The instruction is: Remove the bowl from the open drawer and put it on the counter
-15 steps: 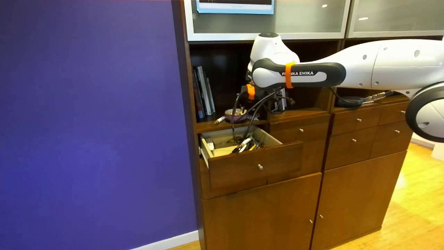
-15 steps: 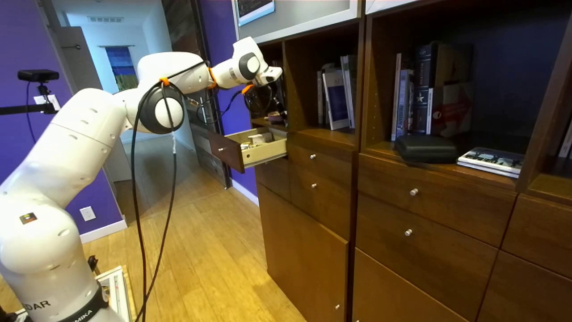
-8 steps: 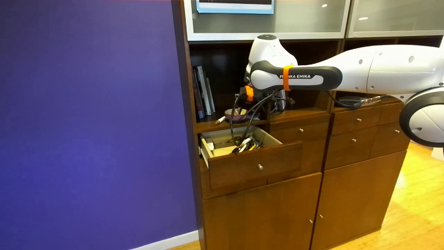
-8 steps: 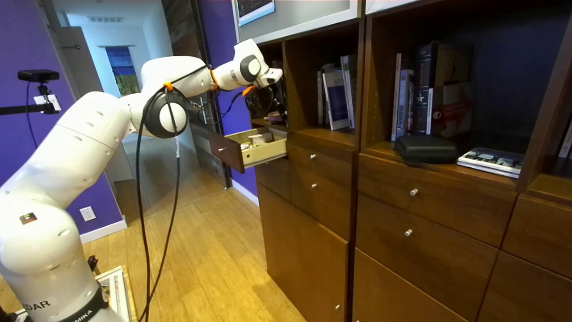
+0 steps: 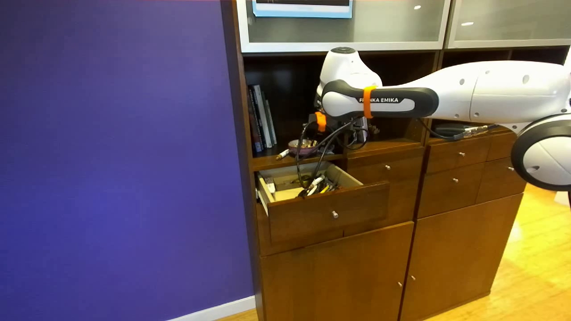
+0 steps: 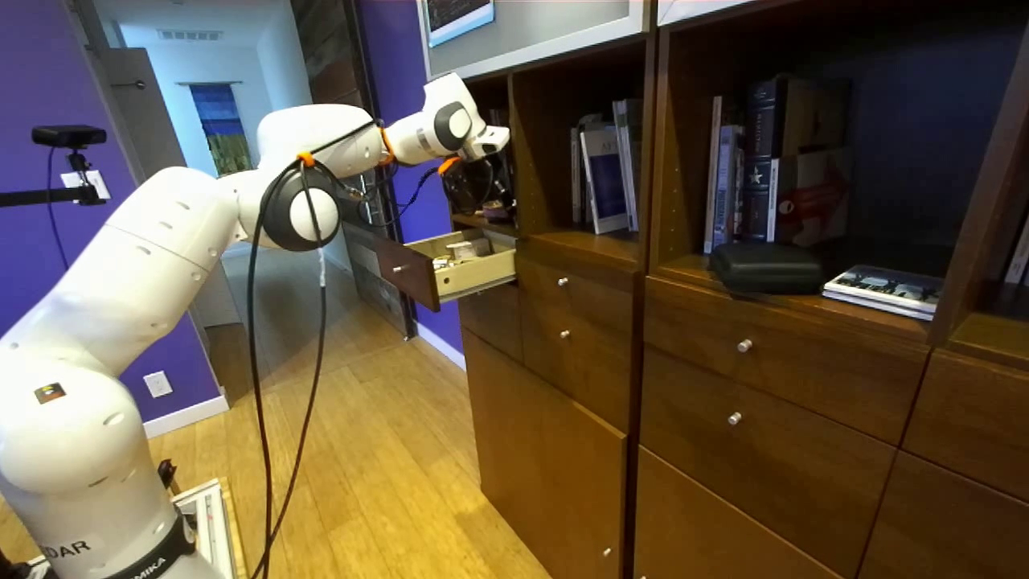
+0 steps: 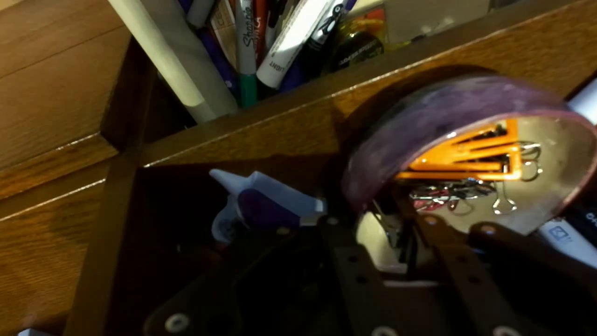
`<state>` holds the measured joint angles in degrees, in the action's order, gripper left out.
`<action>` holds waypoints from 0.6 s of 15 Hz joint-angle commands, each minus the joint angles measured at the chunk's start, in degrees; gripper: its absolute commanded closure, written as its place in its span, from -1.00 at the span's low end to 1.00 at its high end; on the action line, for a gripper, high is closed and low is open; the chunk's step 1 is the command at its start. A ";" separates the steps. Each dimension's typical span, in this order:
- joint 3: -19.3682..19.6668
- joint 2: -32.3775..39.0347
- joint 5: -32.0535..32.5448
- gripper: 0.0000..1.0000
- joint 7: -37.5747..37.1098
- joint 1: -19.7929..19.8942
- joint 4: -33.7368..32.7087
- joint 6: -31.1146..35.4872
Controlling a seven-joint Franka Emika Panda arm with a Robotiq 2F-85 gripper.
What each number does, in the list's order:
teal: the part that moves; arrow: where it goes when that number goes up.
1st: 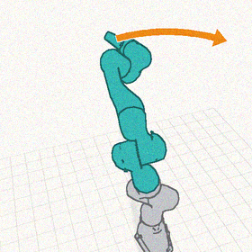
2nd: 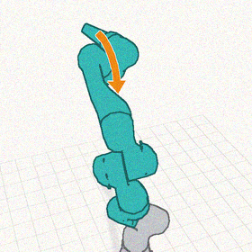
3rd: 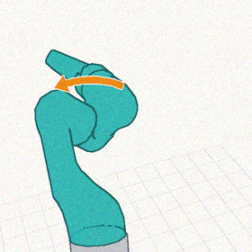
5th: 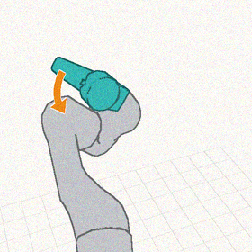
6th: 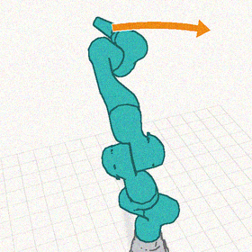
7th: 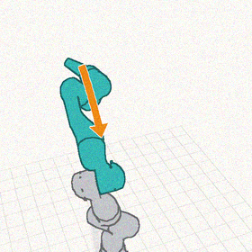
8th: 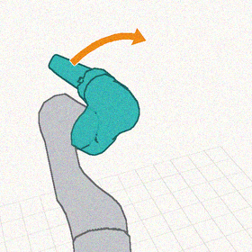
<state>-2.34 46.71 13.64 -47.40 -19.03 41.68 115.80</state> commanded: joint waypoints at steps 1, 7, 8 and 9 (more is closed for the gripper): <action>-0.92 1.49 -1.44 0.49 1.09 0.56 -3.01 -1.71; -0.89 0.88 -1.19 0.27 1.46 0.27 -3.20 -1.61; -0.92 0.79 -1.12 0.16 1.59 0.20 -3.32 -1.58; -0.98 0.66 -1.03 -0.02 1.75 0.11 -3.46 -1.51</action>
<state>-2.52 46.72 13.50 -46.98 -18.99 40.98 115.77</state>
